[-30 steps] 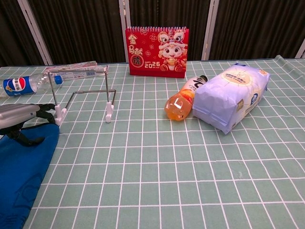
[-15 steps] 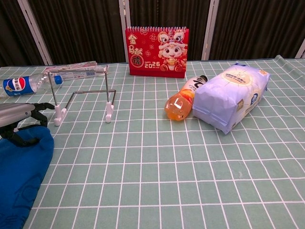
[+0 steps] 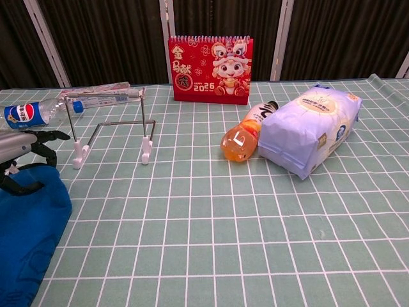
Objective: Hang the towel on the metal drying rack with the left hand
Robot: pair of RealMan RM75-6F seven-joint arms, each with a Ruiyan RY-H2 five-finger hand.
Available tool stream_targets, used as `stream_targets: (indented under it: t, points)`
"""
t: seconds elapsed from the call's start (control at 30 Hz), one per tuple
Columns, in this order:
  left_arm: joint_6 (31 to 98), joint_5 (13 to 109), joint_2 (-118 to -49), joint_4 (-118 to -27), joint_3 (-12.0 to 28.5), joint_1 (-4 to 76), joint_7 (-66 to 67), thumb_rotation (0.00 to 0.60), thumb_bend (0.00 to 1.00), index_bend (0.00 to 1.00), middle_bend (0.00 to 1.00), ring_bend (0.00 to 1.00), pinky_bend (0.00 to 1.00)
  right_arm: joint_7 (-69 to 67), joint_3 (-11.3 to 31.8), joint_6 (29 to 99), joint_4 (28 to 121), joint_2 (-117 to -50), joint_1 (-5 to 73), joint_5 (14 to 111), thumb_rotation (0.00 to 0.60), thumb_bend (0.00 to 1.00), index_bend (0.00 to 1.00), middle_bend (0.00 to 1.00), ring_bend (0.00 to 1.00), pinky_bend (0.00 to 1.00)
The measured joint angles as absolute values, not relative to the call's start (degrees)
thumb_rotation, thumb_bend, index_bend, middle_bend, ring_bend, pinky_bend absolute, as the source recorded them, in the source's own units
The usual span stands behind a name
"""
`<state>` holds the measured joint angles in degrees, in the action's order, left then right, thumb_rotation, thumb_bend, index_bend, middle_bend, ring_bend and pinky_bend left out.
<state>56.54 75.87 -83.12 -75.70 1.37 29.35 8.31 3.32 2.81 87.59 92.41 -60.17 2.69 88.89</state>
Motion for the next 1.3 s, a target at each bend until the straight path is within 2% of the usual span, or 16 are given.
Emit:
stream_targets:
  t: [0.2, 0.4, 0.73, 0.97, 1.3]
  points:
    - [61.4, 78.0, -80.9, -80.2, 1.3, 28.2, 11.4, 0.600, 0.48, 0.80, 0.00, 0.00, 0.00, 2.8, 2.7, 88.1, 92.5, -59.9, 2.5, 89.4, 0.600, 0.00, 0.08, 0.00, 0.00, 0.00]
    - [65.4, 78.3, -77.7, -87.3, 2.4, 27.3, 17.4, 0.600, 0.48, 0.83, 0.00, 0.00, 0.00, 2.3, 2.7, 88.4, 92.6, -59.7, 2.4, 89.5, 0.600, 0.00, 0.08, 0.00, 0.00, 0.00]
    - [67.5, 74.1, -72.7, -100.5, 5.1, 27.2, 26.7, 0.600, 0.48, 0.84, 0.00, 0.00, 0.00, 1.5, 2.7, 88.7, 92.7, -59.4, 2.3, 89.8, 0.600, 0.00, 0.08, 0.00, 0.00, 0.00]
    - [68.0, 65.2, -69.5, -109.6, 8.9, 29.4, 36.4, 0.600, 0.48, 0.84, 0.00, 0.00, 0.00, 0.9, 2.7, 88.4, 92.6, -59.3, 2.3, 89.7, 0.600, 0.00, 0.07, 0.00, 0.00, 0.00]
    - [71.1, 45.5, -67.1, -117.7, 16.6, 39.6, 54.2, 0.600, 0.48, 0.85, 0.00, 0.00, 0.00, -0.1, 3.0, 88.4, 92.4, -59.0, 2.3, 89.1, 0.600, 0.00, 0.07, 0.00, 0.00, 0.00]
